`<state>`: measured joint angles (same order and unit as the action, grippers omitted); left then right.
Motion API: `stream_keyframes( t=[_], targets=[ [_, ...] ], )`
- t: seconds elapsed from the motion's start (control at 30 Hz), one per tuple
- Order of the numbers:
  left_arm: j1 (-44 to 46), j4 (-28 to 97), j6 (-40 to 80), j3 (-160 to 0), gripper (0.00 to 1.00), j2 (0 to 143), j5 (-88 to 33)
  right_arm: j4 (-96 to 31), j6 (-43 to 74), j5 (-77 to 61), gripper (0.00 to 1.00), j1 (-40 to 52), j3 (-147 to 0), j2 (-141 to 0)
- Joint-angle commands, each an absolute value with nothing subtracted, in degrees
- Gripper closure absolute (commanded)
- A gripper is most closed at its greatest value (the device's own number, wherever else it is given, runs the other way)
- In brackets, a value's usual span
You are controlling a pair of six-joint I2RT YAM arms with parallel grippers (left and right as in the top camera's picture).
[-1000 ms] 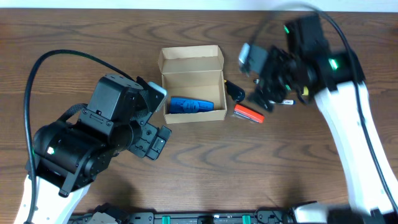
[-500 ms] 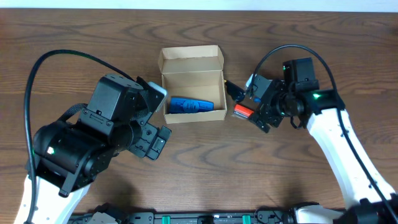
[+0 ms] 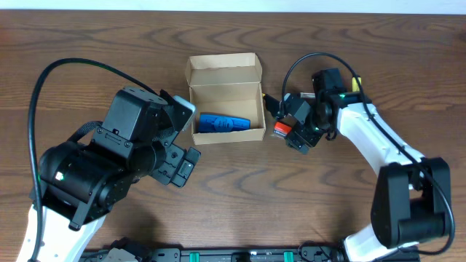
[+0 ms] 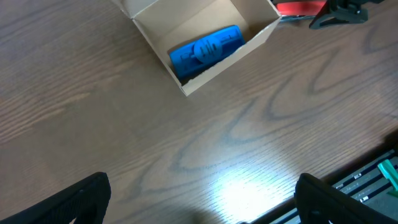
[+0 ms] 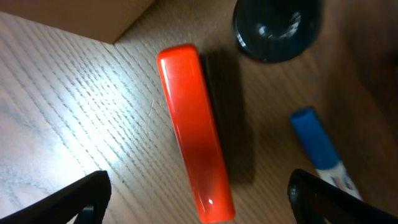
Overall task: Pack container
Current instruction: 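Grasp the red stapler with the right gripper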
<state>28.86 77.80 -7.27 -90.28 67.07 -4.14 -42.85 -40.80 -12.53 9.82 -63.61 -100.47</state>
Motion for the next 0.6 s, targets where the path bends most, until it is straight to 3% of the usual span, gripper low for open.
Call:
stream_keyframes(
  t=[0.0,0.27,0.57],
  targets=[
    [28.51,77.93,-6.63,-90.11,0.05,67.18,-4.47,-42.5,-40.29,-12.43,0.1,10.55,-63.29,-102.1],
    [28.51,77.93,-6.61,-90.11,0.05,67.18,-4.47,-41.1,-38.15,-12.67,0.26,10.92,-63.22,-105.34],
    [28.51,77.93,-6.61,-90.11,0.05,67.18,-4.47,-38.02,-38.13,-12.64,0.31,10.96,-63.18,-107.31]
  ],
)
